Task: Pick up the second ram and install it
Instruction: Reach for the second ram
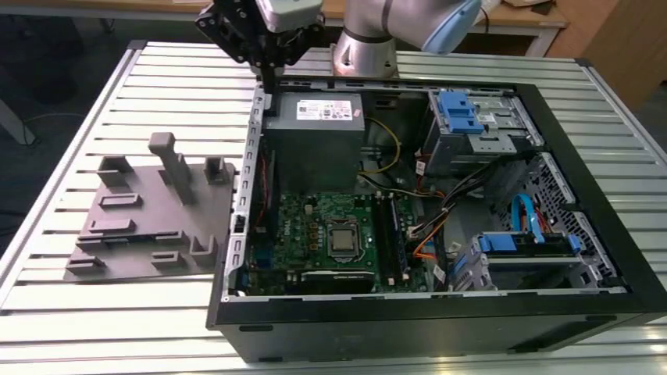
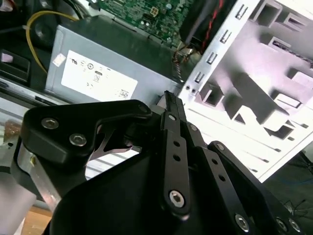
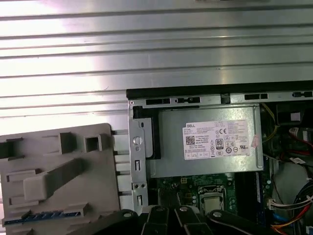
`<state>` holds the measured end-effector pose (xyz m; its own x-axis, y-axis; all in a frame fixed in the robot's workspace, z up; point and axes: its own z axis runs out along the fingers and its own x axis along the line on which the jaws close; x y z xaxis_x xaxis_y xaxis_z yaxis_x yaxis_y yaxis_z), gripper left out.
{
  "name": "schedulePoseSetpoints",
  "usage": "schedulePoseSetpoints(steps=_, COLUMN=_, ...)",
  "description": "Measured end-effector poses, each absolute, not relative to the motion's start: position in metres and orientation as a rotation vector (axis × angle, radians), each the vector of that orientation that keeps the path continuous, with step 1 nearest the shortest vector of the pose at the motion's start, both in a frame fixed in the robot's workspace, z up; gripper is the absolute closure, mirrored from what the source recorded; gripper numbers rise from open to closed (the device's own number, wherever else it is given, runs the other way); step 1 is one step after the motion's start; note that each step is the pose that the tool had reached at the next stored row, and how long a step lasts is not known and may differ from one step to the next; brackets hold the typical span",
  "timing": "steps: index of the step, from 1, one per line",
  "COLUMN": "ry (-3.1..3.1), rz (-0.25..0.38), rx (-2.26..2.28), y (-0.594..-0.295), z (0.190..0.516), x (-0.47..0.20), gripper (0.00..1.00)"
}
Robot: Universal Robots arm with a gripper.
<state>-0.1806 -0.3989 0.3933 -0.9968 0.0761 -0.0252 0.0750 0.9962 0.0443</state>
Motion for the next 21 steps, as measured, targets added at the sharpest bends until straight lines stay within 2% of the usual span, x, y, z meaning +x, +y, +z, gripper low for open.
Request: schedulePoseSetpoints(steps=21, ry=3.112, rz=0.068, rx=0.118, y=-0.399, z=0.393, x=-0.234, gripper=0.89)
